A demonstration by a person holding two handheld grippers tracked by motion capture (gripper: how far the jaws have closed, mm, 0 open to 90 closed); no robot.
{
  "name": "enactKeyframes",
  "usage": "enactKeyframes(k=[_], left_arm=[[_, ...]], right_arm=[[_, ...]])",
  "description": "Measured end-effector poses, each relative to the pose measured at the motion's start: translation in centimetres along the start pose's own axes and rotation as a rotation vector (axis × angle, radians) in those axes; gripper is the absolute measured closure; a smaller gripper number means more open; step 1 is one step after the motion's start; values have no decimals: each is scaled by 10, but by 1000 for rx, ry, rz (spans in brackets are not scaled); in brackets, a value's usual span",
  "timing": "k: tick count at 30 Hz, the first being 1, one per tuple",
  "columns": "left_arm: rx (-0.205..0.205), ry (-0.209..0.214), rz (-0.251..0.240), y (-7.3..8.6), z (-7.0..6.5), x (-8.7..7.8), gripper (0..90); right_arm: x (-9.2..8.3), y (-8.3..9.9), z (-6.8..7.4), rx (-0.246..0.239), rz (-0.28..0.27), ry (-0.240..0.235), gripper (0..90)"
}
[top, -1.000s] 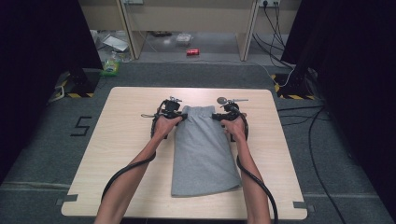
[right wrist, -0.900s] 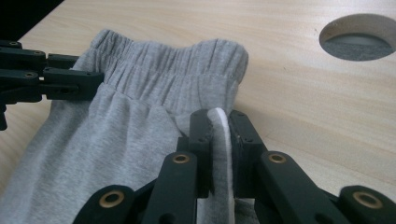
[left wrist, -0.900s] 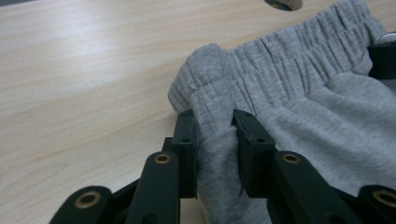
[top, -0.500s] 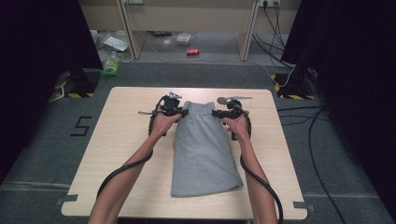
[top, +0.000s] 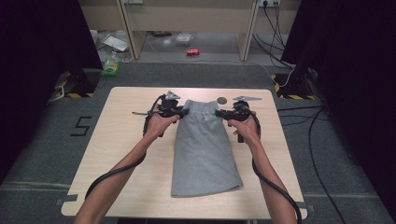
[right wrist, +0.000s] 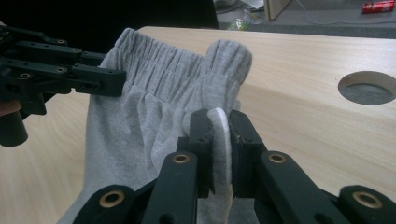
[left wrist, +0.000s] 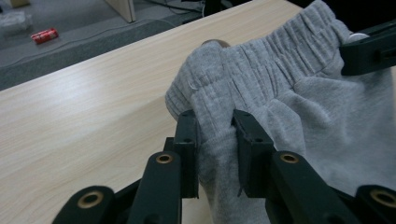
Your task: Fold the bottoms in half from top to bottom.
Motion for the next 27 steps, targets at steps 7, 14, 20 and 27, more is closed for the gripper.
enactKeyframes(k=[7, 14, 20, 27], left_arm=[[50, 59, -32, 7, -20, -26, 721], [104, 102, -47, 21, -41, -48, 721], [95, 151, -58, 36, -51, -61, 721], [76, 211, -76, 63, -73, -73, 721]], right_arm=[[-25, 4, 20, -37, -32, -37, 816], [-44, 17, 40, -57, -48, -62, 815], [-60, 32, 52, -70, -63, -80, 815], [-75, 53, 70, -96, -59, -90, 815]])
Point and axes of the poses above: each handheld gripper's, and its own axes: x roughly forward along the jaws, y roughly out of its underside, z roughly to its left, the point moved 8 cm from there along x, roughly forward along the jaws, and after that the axes turned 9 degrees about -x, right-handed, at the moved point
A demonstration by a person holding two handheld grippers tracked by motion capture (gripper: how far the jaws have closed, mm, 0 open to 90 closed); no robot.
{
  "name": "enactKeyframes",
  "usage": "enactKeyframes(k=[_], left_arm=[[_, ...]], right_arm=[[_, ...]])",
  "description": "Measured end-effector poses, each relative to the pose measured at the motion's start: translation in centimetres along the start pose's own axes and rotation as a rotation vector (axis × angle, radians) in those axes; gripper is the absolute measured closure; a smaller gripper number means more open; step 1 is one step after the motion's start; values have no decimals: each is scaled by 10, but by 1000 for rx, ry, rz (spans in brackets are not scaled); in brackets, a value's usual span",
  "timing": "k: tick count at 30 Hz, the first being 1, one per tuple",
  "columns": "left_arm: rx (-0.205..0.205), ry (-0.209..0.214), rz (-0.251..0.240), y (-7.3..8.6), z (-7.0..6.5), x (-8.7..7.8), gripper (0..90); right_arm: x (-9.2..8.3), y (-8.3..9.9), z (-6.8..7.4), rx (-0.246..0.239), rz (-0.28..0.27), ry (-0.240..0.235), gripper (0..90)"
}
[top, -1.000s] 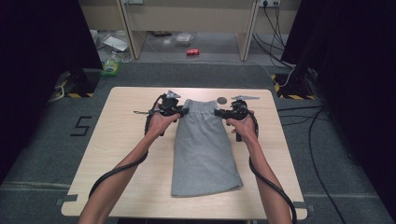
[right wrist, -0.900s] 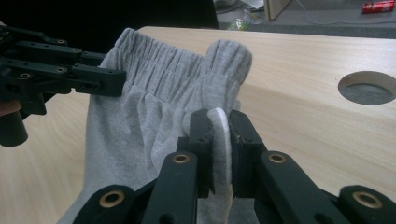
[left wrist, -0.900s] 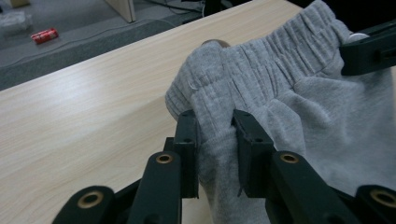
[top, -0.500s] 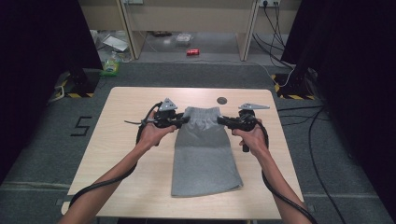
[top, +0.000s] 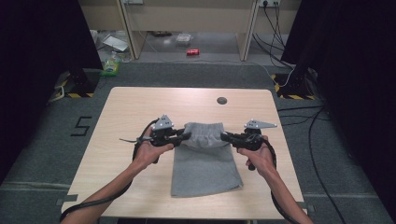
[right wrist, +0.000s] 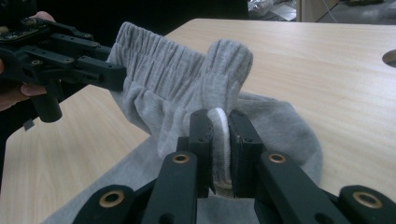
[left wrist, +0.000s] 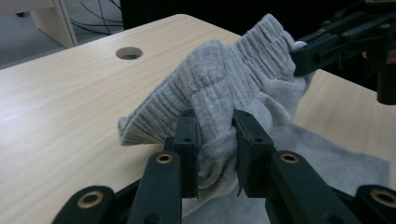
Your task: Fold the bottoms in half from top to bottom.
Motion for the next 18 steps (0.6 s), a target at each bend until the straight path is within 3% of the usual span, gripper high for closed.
enactKeyframes(k=[18], left_arm=[[-19, 28, -7, 64, -25, -20, 716]], right_arm=[[-14, 43, 37, -49, 48, -13, 813]])
Point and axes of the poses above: each handheld gripper's, and its own axes: x roughly forward along the jaws, y roughly out of its underside, z roughly to its left, the point moved 8 cm from there along x, roughly forward along the jaws, and after that the axes turned 9 degrees about -x, right-handed, at the moved point
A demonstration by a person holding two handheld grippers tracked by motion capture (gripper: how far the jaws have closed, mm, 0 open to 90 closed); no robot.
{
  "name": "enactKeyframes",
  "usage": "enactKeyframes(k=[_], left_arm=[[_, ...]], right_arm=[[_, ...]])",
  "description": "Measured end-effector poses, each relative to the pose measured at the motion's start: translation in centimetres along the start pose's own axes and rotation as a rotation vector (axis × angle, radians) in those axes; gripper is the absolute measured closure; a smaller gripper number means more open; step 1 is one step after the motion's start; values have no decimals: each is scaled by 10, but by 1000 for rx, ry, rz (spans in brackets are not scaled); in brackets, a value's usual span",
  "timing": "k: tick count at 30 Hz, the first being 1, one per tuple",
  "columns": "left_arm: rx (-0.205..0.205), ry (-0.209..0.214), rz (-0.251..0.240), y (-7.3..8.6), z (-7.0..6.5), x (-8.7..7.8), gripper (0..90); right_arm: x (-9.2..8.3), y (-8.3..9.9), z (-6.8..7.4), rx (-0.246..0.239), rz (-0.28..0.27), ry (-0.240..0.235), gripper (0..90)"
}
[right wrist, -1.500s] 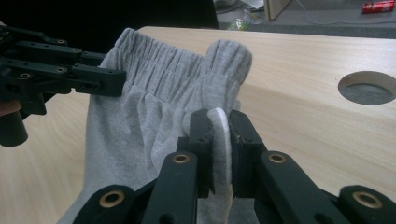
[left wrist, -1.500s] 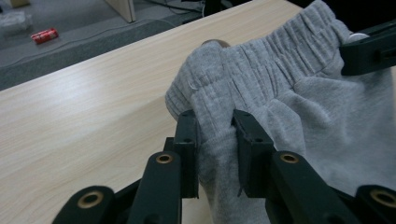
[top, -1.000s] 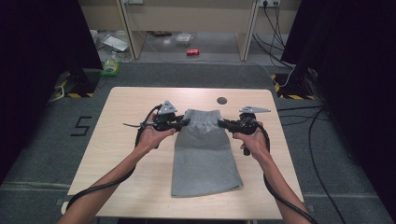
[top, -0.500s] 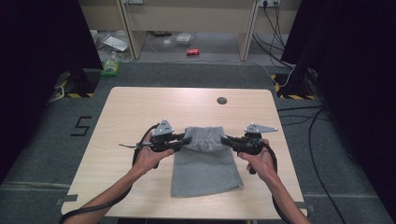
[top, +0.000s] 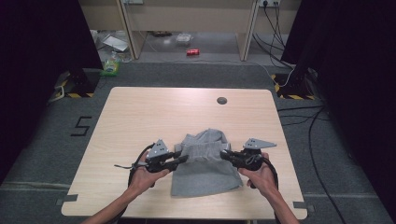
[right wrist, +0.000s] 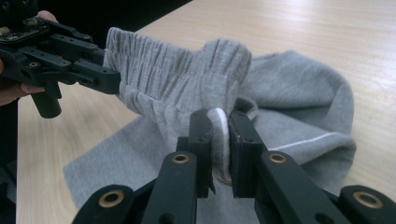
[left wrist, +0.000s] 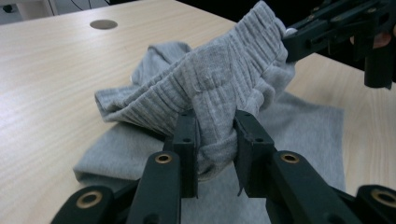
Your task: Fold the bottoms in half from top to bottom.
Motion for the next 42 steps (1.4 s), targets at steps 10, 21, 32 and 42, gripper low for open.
enactKeyframes(k=[10, 21, 32, 42], left_arm=[[39, 21, 65, 32, -8, 7, 677], [-14, 75, 19, 20, -14, -12, 504], [-60, 33, -28, -2, 6, -16, 484], [-79, 10, -24, -8, 16, -15, 470]], right_arm=[[1, 32, 15, -58, 99, 11, 801], [-16, 11, 21, -58, 33, 0, 635], [15, 10, 9, -33, 106, 27, 630], [22, 21, 38, -66, 154, -118, 842]])
Point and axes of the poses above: each handheld gripper's, and its own axes: x roughly forward along the jaws, y roughly out of its underside, z roughly to its left, the point moved 8 cm from there along x, roughly forward along the jaws, and after that the axes turned 9 degrees about -x, right-handed, at the moved point
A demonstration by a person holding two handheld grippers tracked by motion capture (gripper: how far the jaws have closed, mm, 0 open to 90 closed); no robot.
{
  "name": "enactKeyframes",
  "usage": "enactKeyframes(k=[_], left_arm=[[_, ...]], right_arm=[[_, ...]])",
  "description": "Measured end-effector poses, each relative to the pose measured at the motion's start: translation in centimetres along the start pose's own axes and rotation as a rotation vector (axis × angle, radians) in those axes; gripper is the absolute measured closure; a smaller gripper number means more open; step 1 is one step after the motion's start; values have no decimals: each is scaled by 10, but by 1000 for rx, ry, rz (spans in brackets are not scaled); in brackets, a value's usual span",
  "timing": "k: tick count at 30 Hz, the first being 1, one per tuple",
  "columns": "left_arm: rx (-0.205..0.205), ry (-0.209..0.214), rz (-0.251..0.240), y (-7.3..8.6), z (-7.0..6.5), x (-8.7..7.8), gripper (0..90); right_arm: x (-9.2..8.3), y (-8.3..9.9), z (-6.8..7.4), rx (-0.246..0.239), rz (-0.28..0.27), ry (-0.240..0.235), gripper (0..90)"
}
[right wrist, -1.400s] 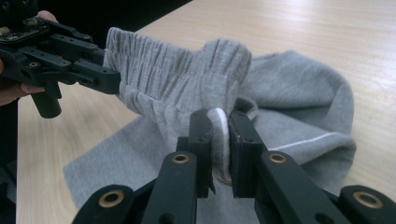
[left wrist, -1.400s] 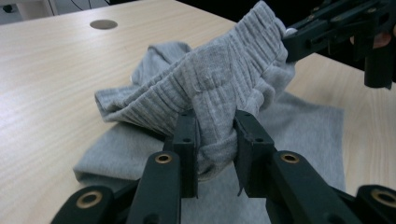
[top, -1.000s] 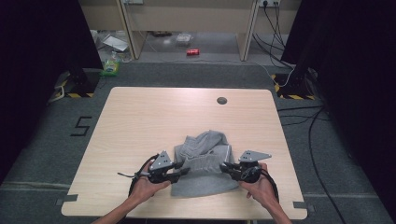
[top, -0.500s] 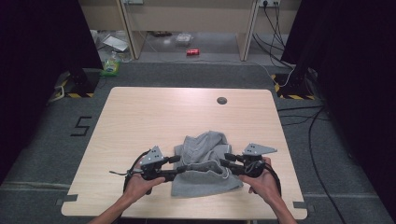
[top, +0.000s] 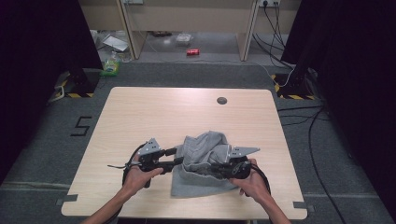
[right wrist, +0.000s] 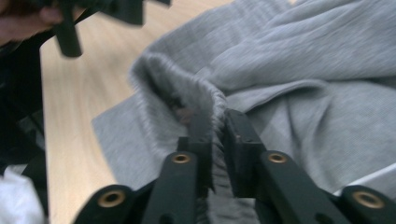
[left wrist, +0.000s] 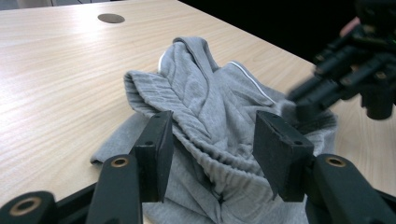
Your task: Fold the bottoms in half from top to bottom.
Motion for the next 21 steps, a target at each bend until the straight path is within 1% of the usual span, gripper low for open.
enactKeyframes(k=[2, 6, 8, 10, 12, 14, 16, 17, 18, 19, 21], left_arm=[[-5, -4, -4, -1, 1, -2, 470], [-9, -9, -7, -1, 3, -3, 467], [-12, -11, -3, 1, 5, -2, 467], [-13, -16, 1, 3, 6, 0, 467], [-12, -18, 6, 5, 7, 0, 467], [-13, -20, 6, 6, 8, 0, 467], [-9, -20, 9, 6, 8, 1, 467], [-7, -20, 9, 6, 7, 1, 466], [-6, -19, 10, 6, 7, 0, 466], [-6, -19, 11, 6, 7, 0, 465], [-9, -20, 11, 6, 8, -1, 463]], right_arm=[[-3, 5, 7, -26, 6, -4, 858], [-6, 22, 19, -86, 58, 0, 864], [-2, 31, 23, -91, 80, -10, 864], [3, 38, 26, -108, 109, -10, 863], [6, 41, 28, -119, 118, -10, 857], [5, 39, 28, -123, 125, -8, 839], [4, 38, 29, -110, 130, -15, 779], [3, 34, 29, -92, 119, -12, 716], [1, 31, 28, -88, 111, -7, 684], [-1, 25, 26, -88, 94, 8, 645], [-8, 11, 20, -84, 53, 33, 615]])
Point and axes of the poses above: each handheld gripper's, and its own axes: x roughly forward along the jaws, y roughly out of its underside, z roughly to its left, the point moved 8 cm from there along x, roughly forward along the jaws, and after that the axes turned 9 degrees about -x, right-handed, at the moved point
